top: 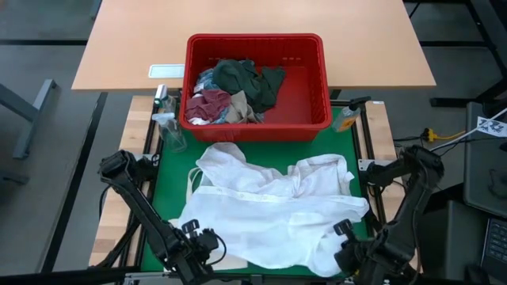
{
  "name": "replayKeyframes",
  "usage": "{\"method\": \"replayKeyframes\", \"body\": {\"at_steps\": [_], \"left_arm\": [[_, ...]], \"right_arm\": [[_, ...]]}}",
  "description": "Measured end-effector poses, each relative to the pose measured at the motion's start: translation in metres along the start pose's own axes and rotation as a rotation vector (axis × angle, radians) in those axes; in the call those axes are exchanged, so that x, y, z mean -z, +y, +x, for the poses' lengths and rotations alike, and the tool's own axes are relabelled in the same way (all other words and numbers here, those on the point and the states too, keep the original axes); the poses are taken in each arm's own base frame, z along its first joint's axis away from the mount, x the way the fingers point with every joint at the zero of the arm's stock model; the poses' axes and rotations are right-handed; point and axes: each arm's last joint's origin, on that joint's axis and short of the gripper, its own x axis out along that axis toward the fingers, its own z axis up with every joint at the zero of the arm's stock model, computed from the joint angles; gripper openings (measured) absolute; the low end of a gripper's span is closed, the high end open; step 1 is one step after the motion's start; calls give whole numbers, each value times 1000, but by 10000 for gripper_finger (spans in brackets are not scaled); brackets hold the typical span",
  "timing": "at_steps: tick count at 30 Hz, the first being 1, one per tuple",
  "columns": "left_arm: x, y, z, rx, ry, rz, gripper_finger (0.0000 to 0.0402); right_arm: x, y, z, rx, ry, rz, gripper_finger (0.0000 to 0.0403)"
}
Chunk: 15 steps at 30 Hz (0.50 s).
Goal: Fold Laundry from Bin
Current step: Fold the white polo shirt
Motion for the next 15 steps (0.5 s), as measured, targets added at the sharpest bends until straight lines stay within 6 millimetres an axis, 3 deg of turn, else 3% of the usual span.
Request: {"method": "replayKeyframes", "body": {"at_steps": [6,15], "left_arm": [[-4,-4,1,42,-33,-42,0],[-5,-6,1,50,-68,-47,0]], "right_arm": [[5,9,1,-142,106,40,1],[23,33,-1,-186,157,35,1]]}}
